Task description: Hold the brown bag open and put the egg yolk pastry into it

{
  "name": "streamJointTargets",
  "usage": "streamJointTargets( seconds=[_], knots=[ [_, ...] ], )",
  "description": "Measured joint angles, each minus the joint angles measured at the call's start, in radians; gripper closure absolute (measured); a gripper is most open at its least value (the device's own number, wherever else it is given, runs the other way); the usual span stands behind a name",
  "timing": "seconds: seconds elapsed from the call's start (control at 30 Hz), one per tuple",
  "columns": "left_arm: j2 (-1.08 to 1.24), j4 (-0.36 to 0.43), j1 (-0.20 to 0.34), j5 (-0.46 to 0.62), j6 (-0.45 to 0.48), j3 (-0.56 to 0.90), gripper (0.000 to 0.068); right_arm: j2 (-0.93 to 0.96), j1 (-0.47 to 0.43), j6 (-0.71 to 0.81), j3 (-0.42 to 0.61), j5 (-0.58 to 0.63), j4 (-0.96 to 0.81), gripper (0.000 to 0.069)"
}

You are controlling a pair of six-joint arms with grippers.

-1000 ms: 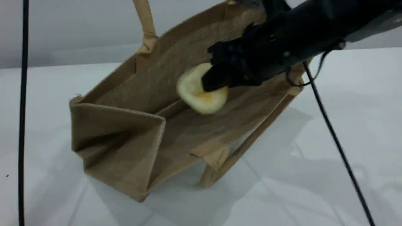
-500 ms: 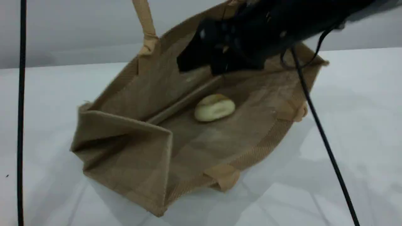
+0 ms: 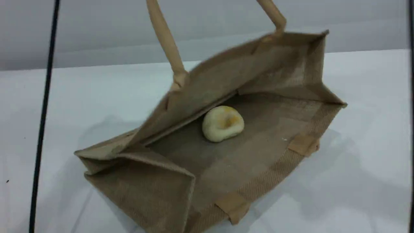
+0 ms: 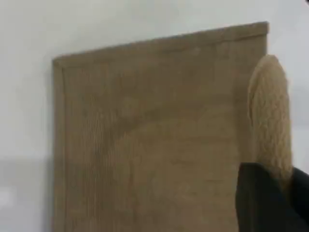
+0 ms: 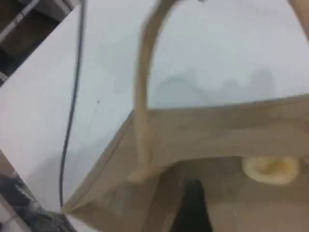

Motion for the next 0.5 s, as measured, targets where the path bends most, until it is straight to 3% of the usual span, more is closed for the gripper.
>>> streamJointTargets(
  seconds=[0.27,0.5],
  knots=[
    [0.151,-0.012,-0.011,-0.003,0.000,0.000,0.0598,-0.247,0.000,0.245,0.000,0.056,-0.266,0.0213],
    [0.266,-0.053,-0.060,-0.002,-0.001,0.000,0.0598,-0.371,0.000,0.385,0.000,0.064,-0.432,0.0213]
  ],
)
